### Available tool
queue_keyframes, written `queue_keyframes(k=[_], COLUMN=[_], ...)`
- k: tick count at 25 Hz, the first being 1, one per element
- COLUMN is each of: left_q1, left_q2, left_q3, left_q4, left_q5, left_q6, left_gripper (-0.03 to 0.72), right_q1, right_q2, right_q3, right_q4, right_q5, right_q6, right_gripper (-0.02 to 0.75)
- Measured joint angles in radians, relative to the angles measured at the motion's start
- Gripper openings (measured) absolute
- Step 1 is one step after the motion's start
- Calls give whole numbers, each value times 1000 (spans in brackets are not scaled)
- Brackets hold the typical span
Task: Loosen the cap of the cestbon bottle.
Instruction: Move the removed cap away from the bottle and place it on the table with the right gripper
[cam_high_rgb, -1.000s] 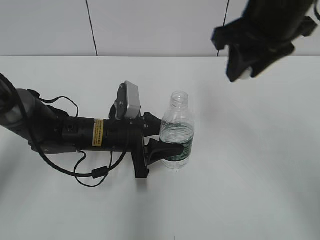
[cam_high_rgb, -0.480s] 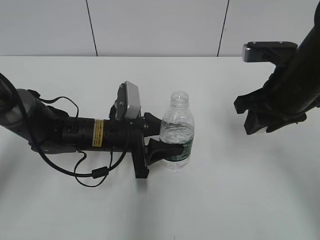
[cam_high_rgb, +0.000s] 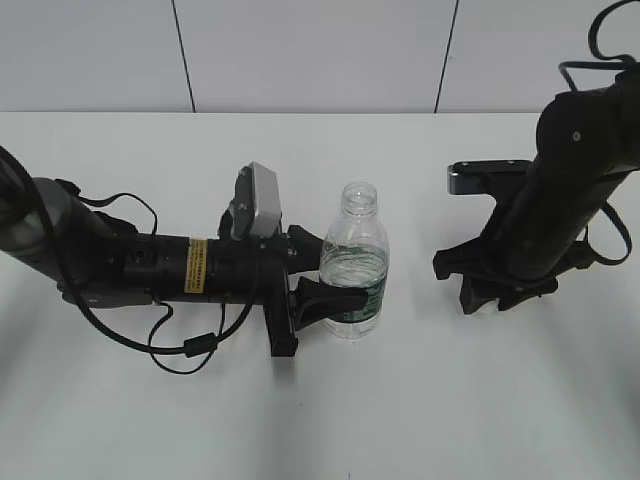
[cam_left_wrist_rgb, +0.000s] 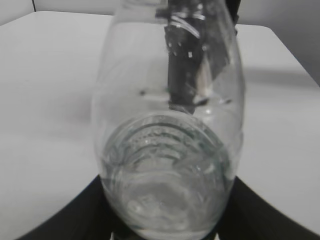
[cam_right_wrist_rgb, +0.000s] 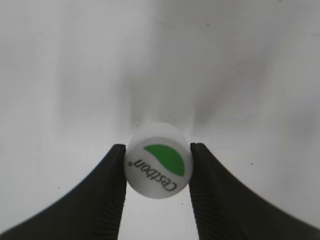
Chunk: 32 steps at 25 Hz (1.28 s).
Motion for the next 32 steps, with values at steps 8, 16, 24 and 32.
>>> queue_keyframes(k=[8, 16, 24, 32], left_q1=[0, 0, 2, 49], left_q2=[0, 0, 0, 0], left_q3=[0, 0, 0, 1], left_q4=[0, 0, 1, 82], left_q5=[0, 0, 0, 17], left_q6=[0, 0, 0, -4], left_gripper=[347, 347, 427, 571], right_q1=[0, 0, 0, 0], right_q2=[36, 36, 36, 36], right_q3=[2, 2, 2, 2], right_q4=[0, 0, 0, 0], right_q5=[-36, -40, -41, -41], right_q6=[21, 21, 21, 22], right_gripper=[302, 572, 599, 594])
